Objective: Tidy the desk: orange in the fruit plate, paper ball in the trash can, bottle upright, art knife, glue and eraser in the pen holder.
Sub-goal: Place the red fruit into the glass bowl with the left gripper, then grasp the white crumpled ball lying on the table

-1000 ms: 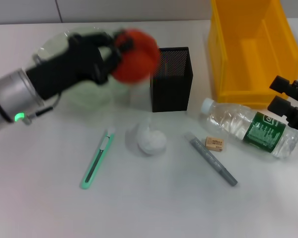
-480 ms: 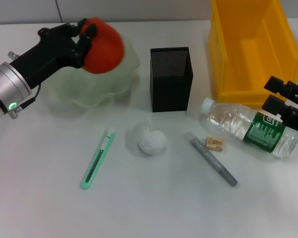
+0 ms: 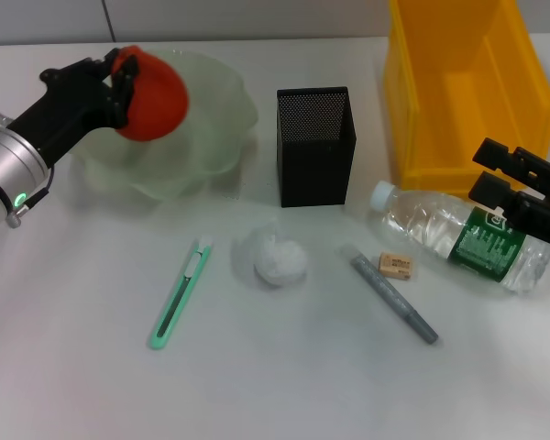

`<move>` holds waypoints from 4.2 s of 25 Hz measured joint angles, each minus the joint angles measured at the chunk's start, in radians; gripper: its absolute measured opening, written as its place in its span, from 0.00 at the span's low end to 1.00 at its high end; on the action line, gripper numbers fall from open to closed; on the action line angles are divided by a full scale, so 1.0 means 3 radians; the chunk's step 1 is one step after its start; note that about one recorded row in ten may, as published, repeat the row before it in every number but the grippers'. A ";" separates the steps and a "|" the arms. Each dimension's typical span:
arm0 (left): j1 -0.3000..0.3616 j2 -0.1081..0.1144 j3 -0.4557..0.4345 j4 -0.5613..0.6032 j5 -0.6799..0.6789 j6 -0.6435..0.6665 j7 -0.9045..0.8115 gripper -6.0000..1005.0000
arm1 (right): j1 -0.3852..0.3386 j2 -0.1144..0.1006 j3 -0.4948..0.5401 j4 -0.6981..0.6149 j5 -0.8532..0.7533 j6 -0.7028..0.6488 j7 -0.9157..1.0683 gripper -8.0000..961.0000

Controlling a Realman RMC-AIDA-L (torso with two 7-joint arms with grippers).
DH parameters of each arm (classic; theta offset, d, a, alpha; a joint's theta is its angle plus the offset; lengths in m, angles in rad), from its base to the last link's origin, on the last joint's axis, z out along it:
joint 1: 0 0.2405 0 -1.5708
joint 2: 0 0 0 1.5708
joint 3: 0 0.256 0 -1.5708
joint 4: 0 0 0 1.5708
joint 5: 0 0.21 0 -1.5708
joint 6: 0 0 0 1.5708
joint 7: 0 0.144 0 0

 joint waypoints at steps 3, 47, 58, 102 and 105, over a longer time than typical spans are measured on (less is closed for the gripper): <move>-0.0044 0.0000 0.0005 -0.0060 -0.0045 -0.0165 -0.0002 0.21 | 0.0001 -0.0001 0.0000 0.0000 -0.0001 0.0017 0.0000 0.85; 0.0483 0.0083 0.0685 0.0863 0.1554 0.2030 -0.1322 0.78 | -0.0049 -0.0002 0.0008 0.0046 -0.0001 0.0109 -0.0063 0.85; 0.0305 0.0034 0.0682 0.0507 0.1847 0.1808 -0.1309 0.78 | -0.0037 -0.0002 0.0000 0.0086 -0.0001 0.0141 -0.0087 0.85; -0.0115 0.0000 0.0702 -0.0137 0.1573 0.0659 -0.0818 0.78 | -0.0140 -0.0007 0.0026 0.0117 -0.0010 0.0194 -0.0220 0.85; -0.0160 0.0000 0.0702 -0.0210 0.1573 0.0604 -0.0773 0.78 | -0.0139 -0.0007 0.0026 0.0117 -0.0010 0.0197 -0.0220 0.85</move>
